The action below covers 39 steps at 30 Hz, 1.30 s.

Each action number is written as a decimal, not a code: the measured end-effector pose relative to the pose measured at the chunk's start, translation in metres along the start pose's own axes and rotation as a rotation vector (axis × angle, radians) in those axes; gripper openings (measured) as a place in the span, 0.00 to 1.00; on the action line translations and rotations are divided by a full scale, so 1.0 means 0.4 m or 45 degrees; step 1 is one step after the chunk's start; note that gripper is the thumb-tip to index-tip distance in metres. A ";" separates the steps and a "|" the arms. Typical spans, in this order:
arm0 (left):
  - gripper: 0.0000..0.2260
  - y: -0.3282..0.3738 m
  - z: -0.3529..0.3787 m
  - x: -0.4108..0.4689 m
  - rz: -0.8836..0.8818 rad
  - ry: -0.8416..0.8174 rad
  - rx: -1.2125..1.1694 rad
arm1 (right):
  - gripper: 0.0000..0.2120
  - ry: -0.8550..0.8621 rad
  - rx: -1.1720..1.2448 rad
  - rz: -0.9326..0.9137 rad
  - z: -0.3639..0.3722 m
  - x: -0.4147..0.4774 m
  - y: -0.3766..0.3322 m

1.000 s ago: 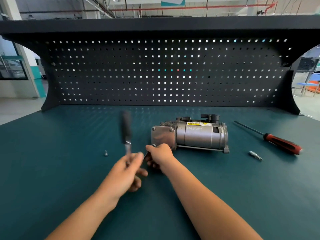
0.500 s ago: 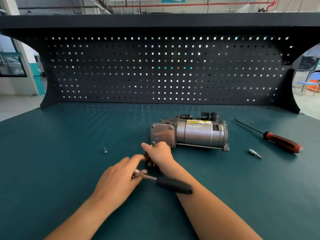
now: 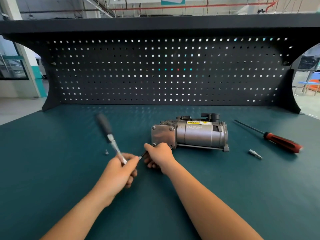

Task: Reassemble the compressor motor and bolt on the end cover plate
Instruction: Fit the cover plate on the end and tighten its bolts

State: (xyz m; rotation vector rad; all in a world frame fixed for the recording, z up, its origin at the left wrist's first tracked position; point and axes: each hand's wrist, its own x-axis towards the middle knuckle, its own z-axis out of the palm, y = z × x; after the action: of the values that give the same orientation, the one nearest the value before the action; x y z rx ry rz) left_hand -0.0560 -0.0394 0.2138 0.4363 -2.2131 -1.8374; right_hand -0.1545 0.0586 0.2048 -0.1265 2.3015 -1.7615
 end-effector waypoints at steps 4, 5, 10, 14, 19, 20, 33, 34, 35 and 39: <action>0.11 -0.039 -0.004 0.003 0.750 0.070 1.152 | 0.13 0.048 -0.028 -0.051 -0.006 0.001 0.003; 0.11 -0.043 -0.003 0.001 0.758 0.049 1.116 | 0.14 0.055 -0.049 -0.041 -0.004 0.005 0.003; 0.02 -0.012 0.015 -0.006 0.052 -0.099 -0.096 | 0.13 0.087 -0.078 0.019 0.002 0.014 -0.005; 0.16 0.019 0.003 -0.001 -0.665 -0.226 -1.237 | 0.12 0.002 0.071 0.084 0.001 0.011 -0.011; 0.10 0.008 -0.001 -0.002 -0.278 -0.157 -0.146 | 0.14 -0.023 0.017 0.056 -0.001 0.007 -0.007; 0.09 -0.005 0.000 0.000 -0.016 -0.095 0.352 | 0.15 -0.019 0.016 0.044 -0.002 0.006 -0.004; 0.13 -0.004 0.011 0.006 -0.334 -0.154 -0.575 | 0.13 0.026 0.055 0.046 0.002 0.007 -0.007; 0.16 0.006 0.008 0.007 -0.524 -0.187 -0.906 | 0.12 0.016 0.083 0.063 0.000 0.006 -0.010; 0.19 0.012 0.004 0.008 -0.653 -0.215 -1.135 | 0.11 0.004 0.097 0.078 -0.001 0.004 -0.012; 0.15 0.016 0.002 0.019 -0.545 -0.213 -0.764 | 0.12 -0.029 0.062 0.077 0.002 0.005 -0.011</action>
State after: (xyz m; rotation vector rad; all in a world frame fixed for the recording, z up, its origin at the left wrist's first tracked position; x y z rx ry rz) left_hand -0.0640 -0.0403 0.2198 0.6815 -1.6031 -2.7131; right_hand -0.1566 0.0561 0.2085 -0.0669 2.2205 -1.7754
